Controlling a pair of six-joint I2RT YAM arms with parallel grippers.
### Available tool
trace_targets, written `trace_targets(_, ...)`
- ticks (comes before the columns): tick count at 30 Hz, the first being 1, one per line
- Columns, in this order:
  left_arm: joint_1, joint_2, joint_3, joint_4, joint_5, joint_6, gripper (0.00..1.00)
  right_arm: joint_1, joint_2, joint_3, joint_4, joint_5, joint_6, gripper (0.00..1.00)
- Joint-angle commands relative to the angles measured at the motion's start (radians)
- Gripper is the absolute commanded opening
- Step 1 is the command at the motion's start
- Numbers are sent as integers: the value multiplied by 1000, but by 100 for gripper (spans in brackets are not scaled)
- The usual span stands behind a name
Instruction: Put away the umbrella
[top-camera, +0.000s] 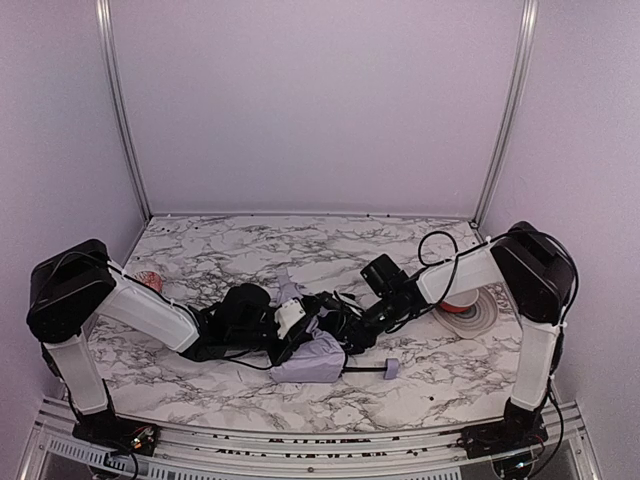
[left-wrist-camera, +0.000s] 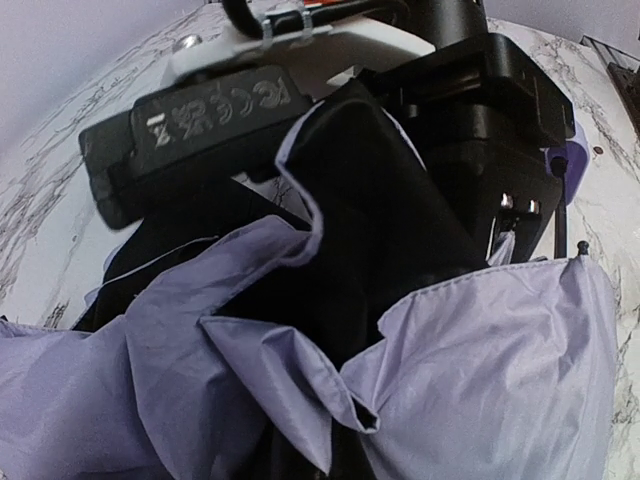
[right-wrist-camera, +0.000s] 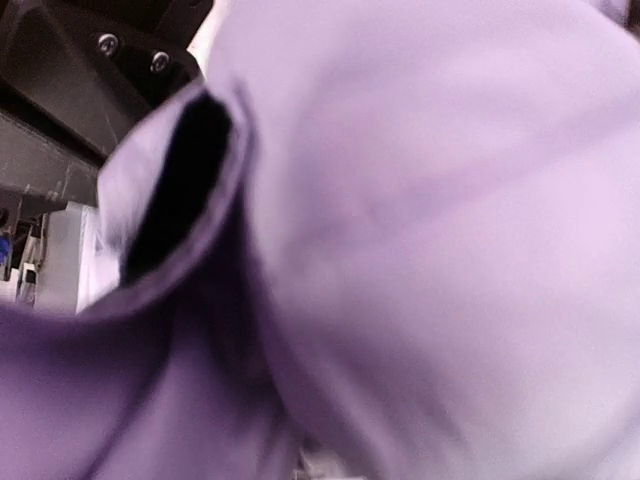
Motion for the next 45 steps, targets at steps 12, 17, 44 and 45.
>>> trace_targets(12,22,73,-22,-131,74,-17,0,-34,-329,-135,141,102,83,66)
trace_targets(17,24,54,-23,-131,72,-20,0,38,-248,-88,181,108,93,66)
trace_targets(44,26,-26,56,-37,4,28,59,29,-134,-15,72,-2,16,21)
trace_targets(45,26,-26,57,-36,22,29,57,22,-140,-18,72,0,17,23)
